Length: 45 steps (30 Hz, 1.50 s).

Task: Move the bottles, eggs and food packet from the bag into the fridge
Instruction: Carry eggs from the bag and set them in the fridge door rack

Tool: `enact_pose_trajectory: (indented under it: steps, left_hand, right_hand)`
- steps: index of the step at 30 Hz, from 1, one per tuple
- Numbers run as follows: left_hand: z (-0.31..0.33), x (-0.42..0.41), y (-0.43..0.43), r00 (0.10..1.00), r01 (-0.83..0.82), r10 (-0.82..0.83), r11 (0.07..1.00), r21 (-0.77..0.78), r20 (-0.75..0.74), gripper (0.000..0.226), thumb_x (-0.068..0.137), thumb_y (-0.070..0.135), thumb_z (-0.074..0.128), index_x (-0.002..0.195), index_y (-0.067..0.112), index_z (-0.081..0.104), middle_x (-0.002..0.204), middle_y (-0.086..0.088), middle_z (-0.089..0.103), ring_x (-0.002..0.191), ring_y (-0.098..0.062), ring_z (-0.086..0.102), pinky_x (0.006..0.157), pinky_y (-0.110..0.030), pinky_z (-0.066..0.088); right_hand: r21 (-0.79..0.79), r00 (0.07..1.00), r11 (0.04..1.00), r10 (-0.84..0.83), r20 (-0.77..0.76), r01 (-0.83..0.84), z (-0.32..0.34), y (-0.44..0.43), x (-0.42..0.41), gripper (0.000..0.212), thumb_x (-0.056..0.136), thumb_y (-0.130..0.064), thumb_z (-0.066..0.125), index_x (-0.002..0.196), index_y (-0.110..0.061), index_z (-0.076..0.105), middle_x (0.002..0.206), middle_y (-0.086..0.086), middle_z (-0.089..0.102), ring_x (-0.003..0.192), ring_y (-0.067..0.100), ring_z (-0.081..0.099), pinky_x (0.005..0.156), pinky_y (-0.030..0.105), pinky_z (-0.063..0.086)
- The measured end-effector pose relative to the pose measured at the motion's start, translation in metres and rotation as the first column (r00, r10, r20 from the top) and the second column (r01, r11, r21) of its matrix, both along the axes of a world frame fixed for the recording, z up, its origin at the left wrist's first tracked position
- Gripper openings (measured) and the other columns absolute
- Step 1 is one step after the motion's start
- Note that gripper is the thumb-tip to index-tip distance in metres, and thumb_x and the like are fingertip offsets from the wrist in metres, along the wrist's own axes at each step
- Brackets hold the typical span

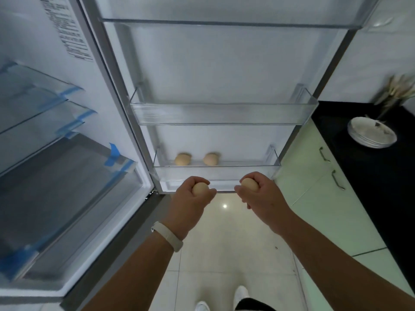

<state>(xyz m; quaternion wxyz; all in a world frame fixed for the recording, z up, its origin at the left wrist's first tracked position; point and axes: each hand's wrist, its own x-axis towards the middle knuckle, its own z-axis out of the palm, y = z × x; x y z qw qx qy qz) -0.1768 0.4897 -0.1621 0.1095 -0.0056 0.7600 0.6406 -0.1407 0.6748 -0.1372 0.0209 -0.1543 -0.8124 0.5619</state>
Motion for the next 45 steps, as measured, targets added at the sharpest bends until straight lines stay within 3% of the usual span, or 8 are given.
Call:
enact_pose_trajectory:
  steps: [9, 18, 26, 30, 33, 36, 41, 45]
  left_hand:
    - [-0.007, -0.048, 0.025, 0.998, 0.037, -0.036, 0.999, -0.014, 0.050, 0.023, 0.071, 0.033, 0.075, 0.091, 0.027, 0.066, 0.082, -0.001, 0.067, 0.075, -0.023, 0.065, 0.060, -0.028, 0.049]
    - [0.006, -0.108, 0.059, 0.963, 0.164, -0.168, 0.986, 0.037, 0.211, 0.017, 0.099, 0.015, 0.050, 0.107, 0.017, 0.065, 0.093, -0.001, 0.066, 0.081, -0.013, 0.067, 0.063, -0.023, 0.050]
    - [0.002, -0.150, 0.091, 0.968, 0.248, -0.230, 0.930, -0.271, 0.095, 0.017, 0.089, 0.018, 0.062, 0.105, 0.022, 0.065, 0.099, -0.003, 0.069, 0.086, -0.017, 0.065, 0.079, -0.032, 0.058]
    - [-0.008, -0.165, 0.095, 0.962, 0.262, -0.263, 0.834, -0.486, 0.067, 0.022, 0.086, 0.021, 0.063, 0.069, 0.012, 0.054, 0.064, 0.005, 0.047, 0.055, -0.007, 0.037, 0.055, -0.019, 0.036]
    - [-0.015, -0.175, 0.097, 0.942, 0.318, -0.323, 0.762, -0.563, 0.095, 0.011, 0.083, 0.027, 0.070, 0.083, 0.021, 0.061, 0.080, 0.004, 0.057, 0.072, -0.011, 0.050, 0.067, -0.020, 0.044]
    - [-0.022, -0.184, 0.099, 0.900, 0.408, -0.404, 0.644, -0.648, 0.165, 0.029, 0.082, 0.034, 0.074, 0.107, 0.020, 0.068, 0.102, 0.002, 0.068, 0.097, -0.018, 0.061, 0.091, -0.034, 0.048]
    - [-0.034, -0.196, 0.105, 0.808, 0.497, -0.541, 0.411, -0.764, 0.235, 0.035, 0.082, 0.041, 0.073, 0.112, 0.026, 0.062, 0.104, 0.004, 0.066, 0.096, -0.019, 0.060, 0.087, -0.032, 0.048]
    - [-0.040, -0.204, 0.109, 0.756, 0.537, -0.589, 0.306, -0.786, 0.287, 0.040, 0.084, 0.039, 0.072, 0.119, 0.026, 0.058, 0.111, 0.002, 0.064, 0.101, -0.023, 0.059, 0.089, -0.034, 0.047]
  right_hand:
    - [0.009, 0.999, 1.000, -0.011, 0.034, 0.011, -0.022, 0.024, -0.043, 0.013, 0.081, -0.026, 0.072, 0.085, -0.021, 0.061, 0.080, 0.009, 0.065, 0.062, 0.014, 0.058, 0.055, 0.030, 0.053]
    - [-0.012, 0.991, 0.996, 0.088, 0.099, -0.088, -0.021, 0.066, -0.107, 0.010, 0.085, -0.020, 0.061, 0.093, -0.023, 0.057, 0.089, 0.005, 0.063, 0.074, 0.018, 0.061, 0.071, 0.045, 0.057]
    - [0.069, 0.955, 0.973, 0.200, 0.219, -0.220, -0.033, 0.103, -0.146, 0.020, 0.078, -0.031, 0.054, 0.098, -0.031, 0.057, 0.094, -0.003, 0.065, 0.086, 0.019, 0.066, 0.082, 0.042, 0.056]
    - [0.234, 0.939, 0.928, 0.230, 0.255, -0.291, -0.040, 0.110, -0.162, 0.016, 0.080, -0.026, 0.060, 0.095, -0.027, 0.062, 0.085, -0.007, 0.064, 0.075, 0.007, 0.058, 0.062, 0.025, 0.044]
    - [0.331, 0.919, 0.868, 0.291, 0.267, -0.371, -0.047, 0.112, -0.172, 0.006, 0.082, -0.028, 0.064, 0.079, -0.027, 0.059, 0.072, -0.009, 0.058, 0.068, 0.006, 0.055, 0.059, 0.024, 0.042]
    - [0.397, 0.889, 0.803, 0.341, 0.305, -0.444, -0.056, 0.114, -0.179, 0.015, 0.081, -0.033, 0.068, 0.092, -0.024, 0.063, 0.079, -0.011, 0.059, 0.076, 0.009, 0.058, 0.065, 0.027, 0.045]
    - [0.566, 0.790, 0.555, 0.482, 0.379, -0.610, -0.068, 0.112, -0.196, 0.022, 0.083, -0.035, 0.066, 0.096, -0.021, 0.055, 0.091, -0.004, 0.060, 0.083, 0.017, 0.058, 0.066, 0.028, 0.038]
    - [0.616, 0.760, 0.464, 0.510, 0.403, -0.637, -0.075, 0.108, -0.202, 0.026, 0.085, -0.043, 0.066, 0.096, -0.023, 0.053, 0.088, -0.008, 0.054, 0.080, 0.014, 0.053, 0.070, 0.026, 0.035]
